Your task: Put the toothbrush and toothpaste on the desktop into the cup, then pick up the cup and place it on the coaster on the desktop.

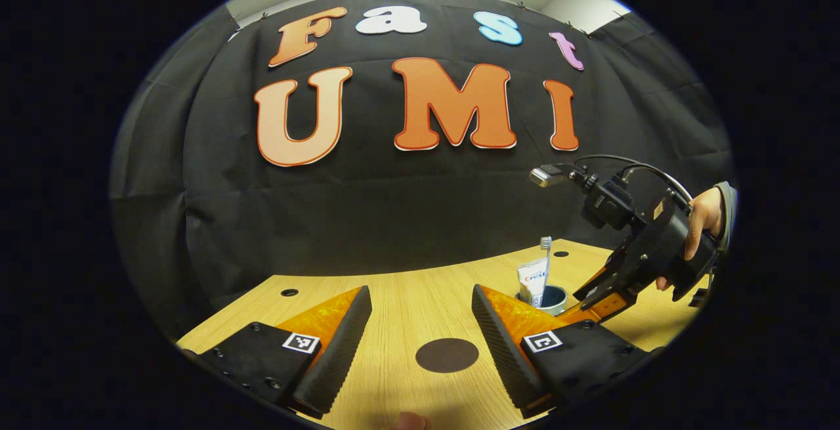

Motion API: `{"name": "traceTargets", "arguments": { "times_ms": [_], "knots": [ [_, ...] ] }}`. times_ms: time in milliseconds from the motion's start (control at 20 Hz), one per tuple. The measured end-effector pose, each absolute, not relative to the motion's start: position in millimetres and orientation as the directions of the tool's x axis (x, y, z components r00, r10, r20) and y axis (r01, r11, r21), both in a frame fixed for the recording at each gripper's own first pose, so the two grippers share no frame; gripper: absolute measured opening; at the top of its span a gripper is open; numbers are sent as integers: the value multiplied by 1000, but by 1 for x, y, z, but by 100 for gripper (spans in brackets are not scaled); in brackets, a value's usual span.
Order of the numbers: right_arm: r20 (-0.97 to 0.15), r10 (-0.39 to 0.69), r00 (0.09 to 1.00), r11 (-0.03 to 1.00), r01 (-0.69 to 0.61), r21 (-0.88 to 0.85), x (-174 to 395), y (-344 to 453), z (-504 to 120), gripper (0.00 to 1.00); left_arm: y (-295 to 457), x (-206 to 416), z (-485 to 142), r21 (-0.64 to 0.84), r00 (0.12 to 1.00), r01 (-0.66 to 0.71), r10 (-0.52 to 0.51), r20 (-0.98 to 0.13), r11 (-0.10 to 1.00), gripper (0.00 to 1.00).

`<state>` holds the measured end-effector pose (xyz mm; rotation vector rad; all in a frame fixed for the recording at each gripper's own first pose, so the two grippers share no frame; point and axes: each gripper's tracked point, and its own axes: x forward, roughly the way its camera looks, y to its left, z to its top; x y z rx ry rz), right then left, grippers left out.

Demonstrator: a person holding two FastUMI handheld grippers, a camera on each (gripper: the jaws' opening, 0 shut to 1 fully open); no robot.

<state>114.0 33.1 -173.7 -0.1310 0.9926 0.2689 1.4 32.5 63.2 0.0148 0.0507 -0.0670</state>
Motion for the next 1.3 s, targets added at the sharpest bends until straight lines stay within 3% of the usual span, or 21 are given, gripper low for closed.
{"name": "traceTargets", "arguments": {
  "times_ms": [250, 400, 450, 500, 550, 600, 1300],
  "knots": [
    [-901, 125, 415, 958, -287, 1, 106, 40, -209, 77, 41, -3, 53, 11, 996, 58, -57, -73, 998, 97],
    [-906, 155, 394, 966, -254, 55, 106, 48, -212, 61, 45, -7, 53, 9, 996, 57, -56, -73, 998, 99],
    [-904, 150, 400, 966, -252, 48, 107, 48, -211, 51, 46, -7, 51, 10, 995, 56, -55, -79, 998, 97],
    [-905, 149, 398, 967, -250, 49, 106, 48, -212, 53, 47, -7, 49, 9, 995, 55, -54, -83, 998, 97],
    [-903, 152, 403, 970, -235, 58, 109, 49, -209, 33, 47, -8, 48, 8, 995, 54, -53, -86, 998, 97],
    [-901, 156, 405, 970, -237, 61, 110, 48, -211, 28, 48, -10, 47, 5, 995, 56, -55, -87, 998, 97],
    [-846, 169, 506, 973, -223, 61, 121, 49, -206, 24, 53, -24, 45, 4, 994, 54, -53, -94, 999, 97]
  ]
}}
